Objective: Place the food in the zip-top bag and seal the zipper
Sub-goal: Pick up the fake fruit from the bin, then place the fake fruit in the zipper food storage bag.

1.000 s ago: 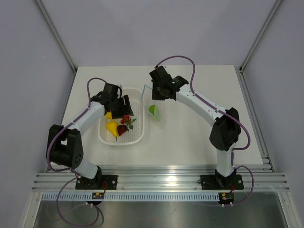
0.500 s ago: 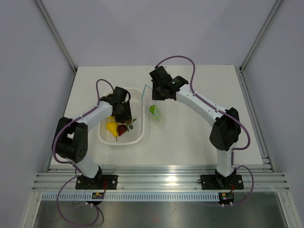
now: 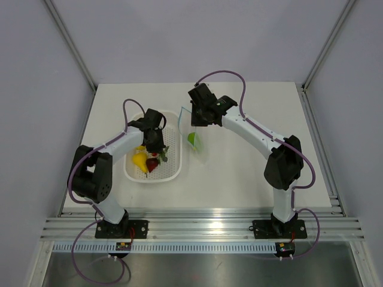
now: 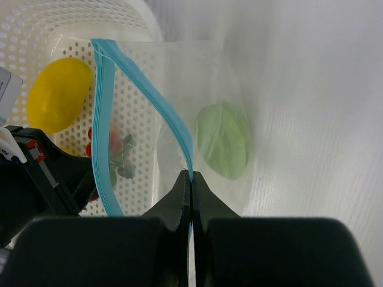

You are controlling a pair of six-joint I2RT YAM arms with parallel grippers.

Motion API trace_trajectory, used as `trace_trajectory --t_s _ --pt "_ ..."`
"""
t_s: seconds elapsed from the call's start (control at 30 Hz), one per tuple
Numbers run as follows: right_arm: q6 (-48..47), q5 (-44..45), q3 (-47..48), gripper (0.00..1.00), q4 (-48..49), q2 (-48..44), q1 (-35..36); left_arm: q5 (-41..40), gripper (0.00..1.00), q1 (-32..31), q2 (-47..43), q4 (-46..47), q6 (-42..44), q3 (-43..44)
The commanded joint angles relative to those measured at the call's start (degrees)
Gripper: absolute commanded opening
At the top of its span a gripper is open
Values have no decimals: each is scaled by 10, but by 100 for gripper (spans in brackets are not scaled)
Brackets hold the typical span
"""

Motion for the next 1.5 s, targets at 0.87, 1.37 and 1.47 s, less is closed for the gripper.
trace_trajectory --t_s 0.87,1.37,1.47 --pt "2 -5 -9 0 23 -35 -1 369 0 16 -99 173 -104 131" --pt "7 -21 -11 0 34 -50 -2 377 0 10 -24 186 -97 85" --pt "8 -27 -11 0 36 -54 -2 364 0 8 -9 164 -83 94"
